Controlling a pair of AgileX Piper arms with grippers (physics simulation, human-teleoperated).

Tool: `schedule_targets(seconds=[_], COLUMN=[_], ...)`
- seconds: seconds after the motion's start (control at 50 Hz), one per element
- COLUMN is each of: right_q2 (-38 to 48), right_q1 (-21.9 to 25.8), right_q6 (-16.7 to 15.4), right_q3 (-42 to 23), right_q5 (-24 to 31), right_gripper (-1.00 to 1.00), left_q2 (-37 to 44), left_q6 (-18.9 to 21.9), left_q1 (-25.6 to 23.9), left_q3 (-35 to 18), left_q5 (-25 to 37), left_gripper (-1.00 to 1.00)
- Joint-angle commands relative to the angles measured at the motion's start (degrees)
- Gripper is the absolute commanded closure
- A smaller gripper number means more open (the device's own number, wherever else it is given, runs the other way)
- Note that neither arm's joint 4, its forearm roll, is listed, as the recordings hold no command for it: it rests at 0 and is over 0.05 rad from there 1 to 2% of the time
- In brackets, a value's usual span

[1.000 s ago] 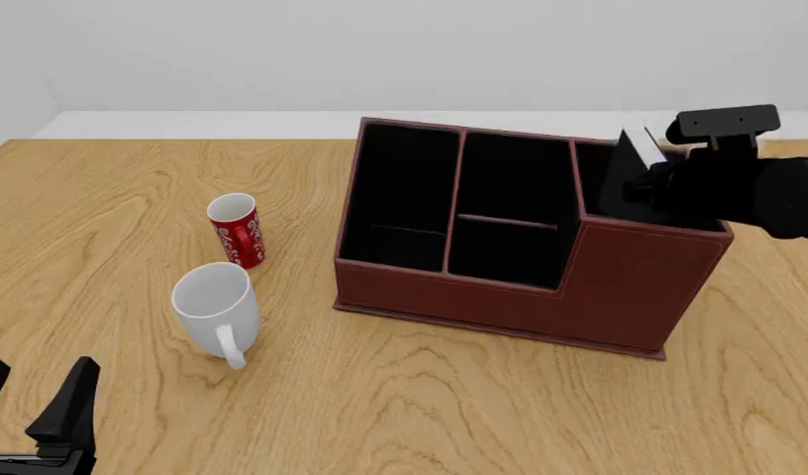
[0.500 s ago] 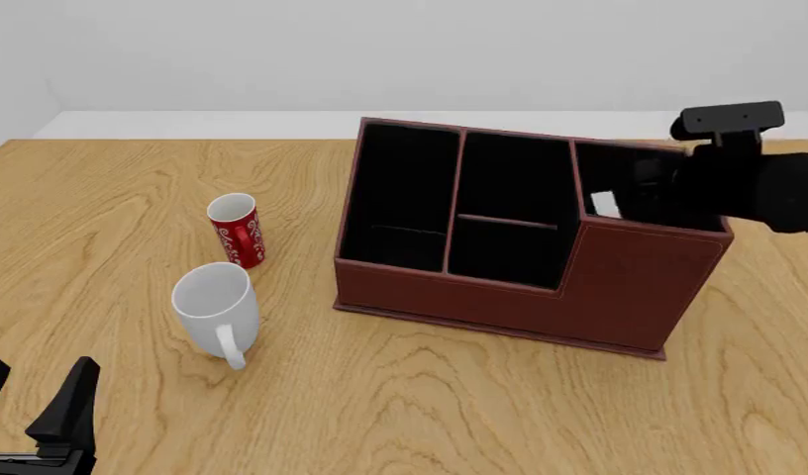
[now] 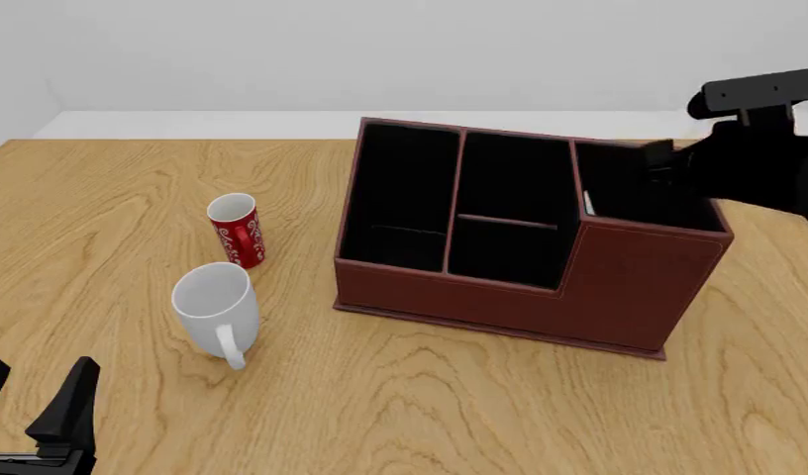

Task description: Pick up the book and place it in the right compartment of the caddy.

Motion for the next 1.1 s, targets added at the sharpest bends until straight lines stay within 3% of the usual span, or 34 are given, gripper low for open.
schedule_targets(seconds=[0.02, 0.06, 0.12, 0.14, 0.4, 0.5, 0.6, 0.66, 0.84, 0.86, 0.96, 1.04, 1.1], right_q2=[-5.65, -6.39, -7.67, -8.31, -13.31, -15.39, -16.96, -18.61, -24.34, -26.33, -31.46, -34.3, -34.36], right_q1=[1.65, 1.38, 2.31, 2.33, 4.24, 3.83, 4.03, 3.87, 2.73, 4.93, 4.65, 5.51, 5.92], right_q6=[0.03, -1.42, 0.46, -1.09, -0.25, -1.52, 0.15, -1.54, -1.49, -1.87, -3.35, -1.16, -2.03], right_q3=[2.76, 3.55, 3.94, 4.88, 8.21, 10.56, 12.13, 13.61, 17.82, 18.96, 22.31, 25.37, 28.53], right_q5=[0.24, 0.23, 0.39, 0.32, 0.14, -1.22, -1.61, -2.27, -6.43, -6.4, -8.03, -10.01, -12.04], right_gripper=[-1.0, -1.0, -1.0, -1.0, -1.0, -1.0, -1.0, -1.0, -1.0, -1.0, -1.0, -1.0, -1.0], left_q2=[0.0, 0.0, 0.0, 0.0, 0.0, 0.0, 0.0, 0.0, 0.0, 0.0, 0.0, 0.0, 0.0], left_q6=[0.0, 0.0, 0.0, 0.0, 0.0, 0.0, 0.0, 0.0, 0.0, 0.0, 0.0, 0.0, 0.0], left_q1=[0.0, 0.0, 0.0, 0.0, 0.0, 0.0, 0.0, 0.0, 0.0, 0.0, 0.0, 0.0, 0.0], left_q3=[0.0, 0.0, 0.0, 0.0, 0.0, 0.0, 0.0, 0.0, 0.0, 0.0, 0.0, 0.0, 0.0], left_q5=[0.0, 0.0, 0.0, 0.0, 0.0, 0.0, 0.0, 0.0, 0.0, 0.0, 0.0, 0.0, 0.0], left_gripper=[-1.0, -1.0, -1.0, -1.0, -1.0, -1.0, -1.0, -1.0, -1.0, -1.0, -1.0, -1.0, -1.0])
